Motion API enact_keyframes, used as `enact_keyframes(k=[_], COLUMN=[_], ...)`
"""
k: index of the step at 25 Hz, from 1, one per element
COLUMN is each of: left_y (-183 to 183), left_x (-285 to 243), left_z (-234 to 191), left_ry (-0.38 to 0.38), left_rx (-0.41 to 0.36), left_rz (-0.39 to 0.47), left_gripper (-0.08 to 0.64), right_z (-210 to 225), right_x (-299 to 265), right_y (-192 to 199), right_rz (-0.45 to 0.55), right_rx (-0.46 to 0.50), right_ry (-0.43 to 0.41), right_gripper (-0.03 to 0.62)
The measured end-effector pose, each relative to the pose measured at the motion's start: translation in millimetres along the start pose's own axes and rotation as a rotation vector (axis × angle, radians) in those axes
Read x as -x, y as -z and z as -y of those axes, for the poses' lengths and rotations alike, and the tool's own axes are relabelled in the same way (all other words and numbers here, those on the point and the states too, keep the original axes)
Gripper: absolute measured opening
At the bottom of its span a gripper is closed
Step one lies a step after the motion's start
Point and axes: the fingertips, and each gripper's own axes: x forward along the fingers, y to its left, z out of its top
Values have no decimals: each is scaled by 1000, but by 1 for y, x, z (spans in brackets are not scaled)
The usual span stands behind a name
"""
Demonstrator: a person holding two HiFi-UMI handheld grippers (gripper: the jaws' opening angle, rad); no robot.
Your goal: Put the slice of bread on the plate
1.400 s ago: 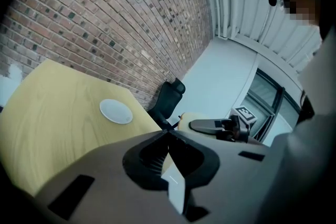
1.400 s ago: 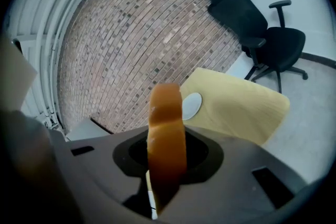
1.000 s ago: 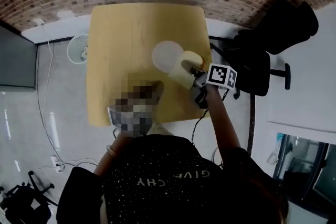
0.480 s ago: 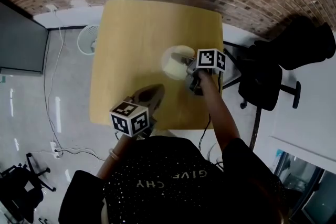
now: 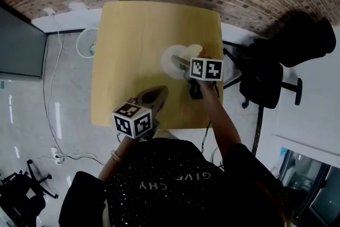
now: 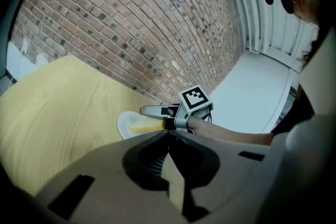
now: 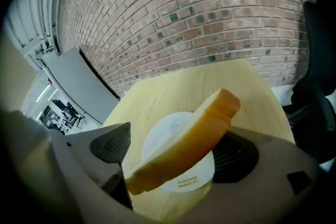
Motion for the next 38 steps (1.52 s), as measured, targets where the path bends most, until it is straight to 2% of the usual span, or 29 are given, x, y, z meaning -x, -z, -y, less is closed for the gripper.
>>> enact_keyframes(k=[2,3,5,7,8,9,10,11,13,15,16,22,23,24,25,28,29,30,32,33,38], left_y=[1,1,0,1,2,3,4,5,5,5,6,9,8,6,1,-20,-27,-31,-29,-24,-7], left_x=[2,2,3,4,5,7,8,8,8,7,6,2,0,-2,-3,-6,-8,-10,-14,-16,-21], left_z=[0,-1,0,0,0,-1,-2,-3,-2,1,2,3,4,7,10,22,28,35,48,52,55], left_ry=[-1,-2,-1,0,-3,-6,-8,-9,-5,3,9,23,28,33,36,13,-1,-11,-9,-3,10], left_rx=[-1,-2,-2,-1,2,6,10,12,12,9,7,-8,-22,-45,-77,-219,-281,-344,-428,-437,-402], left_rz=[0,1,3,4,4,4,4,5,6,5,3,-13,-13,-14,-11,24,38,49,51,41,-9], left_gripper=[9,9,9,9,9,9,9,9,9,9,9,9,9,9,9,9,9,9,9,9,9], right_z=[10,10,-3,-24,-31,-34,-34,-31,-27,-21,-16,3,6,9,6,-25,-33,-42,-59,-65,-68], right_x=[7,10,14,14,11,5,-1,-6,-8,-8,-7,20,29,43,64,139,159,173,186,186,182], right_y=[-2,-4,-10,-15,-14,-10,-5,0,8,19,25,85,90,88,79,41,35,33,41,49,70], right_rz=[18,32,72,97,86,60,31,13,2,-20,-37,-179,-171,-122,-32,303,392,465,541,545,524], right_rx=[10,13,-27,-135,-181,-187,-142,-56,175,354,400,394,387,357,297,-3,-93,-147,-169,-181,-224], right_ry=[76,85,5,-155,-217,-239,-211,-152,-22,65,92,101,114,122,109,-56,-81,-89,-99,-99,8], right_gripper=[197,154,122,104,104,106,277,432,581,581,581,581,581,581,581,574,270,11,9,10,9])
